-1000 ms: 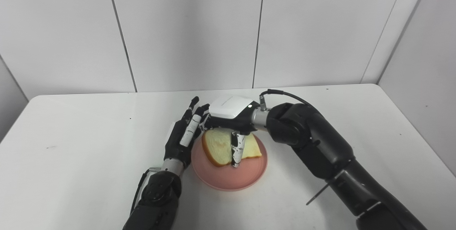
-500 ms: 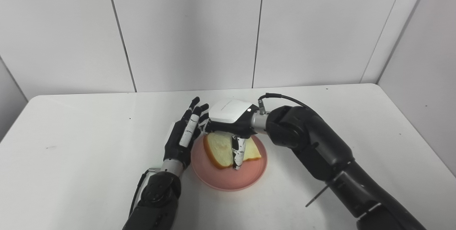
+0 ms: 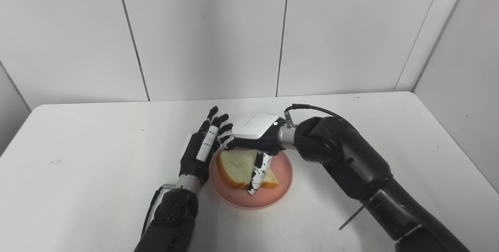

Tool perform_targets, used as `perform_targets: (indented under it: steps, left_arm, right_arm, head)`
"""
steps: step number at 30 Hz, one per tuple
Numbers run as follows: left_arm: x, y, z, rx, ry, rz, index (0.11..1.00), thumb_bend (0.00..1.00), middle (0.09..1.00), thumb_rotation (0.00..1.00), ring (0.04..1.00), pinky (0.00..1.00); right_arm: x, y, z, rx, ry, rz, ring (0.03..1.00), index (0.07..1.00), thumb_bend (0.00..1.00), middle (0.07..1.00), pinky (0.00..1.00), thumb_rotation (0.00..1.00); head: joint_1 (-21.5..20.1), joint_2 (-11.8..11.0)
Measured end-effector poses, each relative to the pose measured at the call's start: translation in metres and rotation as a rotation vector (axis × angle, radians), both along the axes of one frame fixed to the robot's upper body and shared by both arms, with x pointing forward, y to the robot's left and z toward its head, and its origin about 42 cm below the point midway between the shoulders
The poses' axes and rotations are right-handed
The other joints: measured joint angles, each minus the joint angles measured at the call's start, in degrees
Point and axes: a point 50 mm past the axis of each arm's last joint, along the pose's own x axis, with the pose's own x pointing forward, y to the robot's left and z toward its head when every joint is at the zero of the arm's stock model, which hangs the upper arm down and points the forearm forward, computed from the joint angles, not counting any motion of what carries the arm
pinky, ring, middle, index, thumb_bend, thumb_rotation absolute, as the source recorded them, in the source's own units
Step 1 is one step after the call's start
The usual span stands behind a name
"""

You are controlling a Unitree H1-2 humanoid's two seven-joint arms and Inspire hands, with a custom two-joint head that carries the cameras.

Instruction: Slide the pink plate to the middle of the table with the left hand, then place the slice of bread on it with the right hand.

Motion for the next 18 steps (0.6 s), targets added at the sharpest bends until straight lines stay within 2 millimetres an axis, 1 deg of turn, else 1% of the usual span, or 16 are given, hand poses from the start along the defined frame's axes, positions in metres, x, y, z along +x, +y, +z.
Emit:
perform_targets:
  steps: [2, 5, 7, 9, 13, 15, 18]
  left_arm:
    - [0.0001, 0.0001, 0.0, 0.001, 0.0, -0.001, 0.945, 0.92, 0.887, 0.78, 0.829, 0.73]
    - [0.0002, 0.0003, 0.0, 0.003, -0.001, -0.002, 0.944, 0.92, 0.884, 0.79, 0.827, 0.73]
    - [0.0002, 0.0003, 0.0001, 0.005, -0.001, -0.003, 0.943, 0.92, 0.886, 0.8, 0.819, 0.72]
    - [0.0003, 0.0004, 0.0001, 0.006, -0.002, -0.004, 0.943, 0.92, 0.893, 0.8, 0.826, 0.71]
    - [0.0003, 0.0011, 0.0004, 0.008, -0.003, -0.005, 0.95, 0.93, 0.903, 0.79, 0.859, 0.74]
    - [0.0001, 0.0017, 0.0006, 0.008, -0.003, -0.006, 0.952, 0.93, 0.903, 0.79, 0.857, 0.74]
    - [-0.0006, 0.0029, 0.0005, 0.009, -0.003, -0.01, 0.95, 0.93, 0.9, 0.79, 0.855, 0.76]
  right_arm:
    - [-0.0011, -0.0005, 0.0019, -0.008, 0.007, -0.008, 0.819, 0.788, 1.0, 0.83, 0.85, 0.49]
    - [-0.0016, -0.0004, 0.0029, -0.015, 0.015, -0.016, 0.823, 0.794, 1.0, 0.834, 0.87, 0.49]
    - [-0.0016, -0.0006, 0.0025, -0.019, 0.023, -0.019, 0.819, 0.796, 1.0, 0.835, 0.89, 0.49]
    - [-0.0017, -0.0007, 0.0023, -0.024, 0.032, -0.019, 0.816, 0.803, 1.0, 0.835, 0.89, 0.49]
    - [-0.0017, -0.0015, 0.0039, -0.021, 0.033, -0.022, 0.819, 0.833, 1.0, 0.837, 0.88, 0.46]
    - [-0.0023, -0.0014, 0.0059, -0.017, 0.026, -0.021, 0.82, 0.837, 1.0, 0.837, 0.88, 0.46]
    - [-0.0035, -0.0012, 0.0086, -0.01, 0.028, -0.021, 0.833, 0.858, 1.0, 0.848, 0.89, 0.48]
  head:
    - [0.0, 0.0]
    - [-0.09, 0.0]
    - [-0.26, 0.0]
    - [-0.35, 0.0]
    - [-0.44, 0.09]
    - [-0.44, 0.09]
    - [-0.53, 0.09]
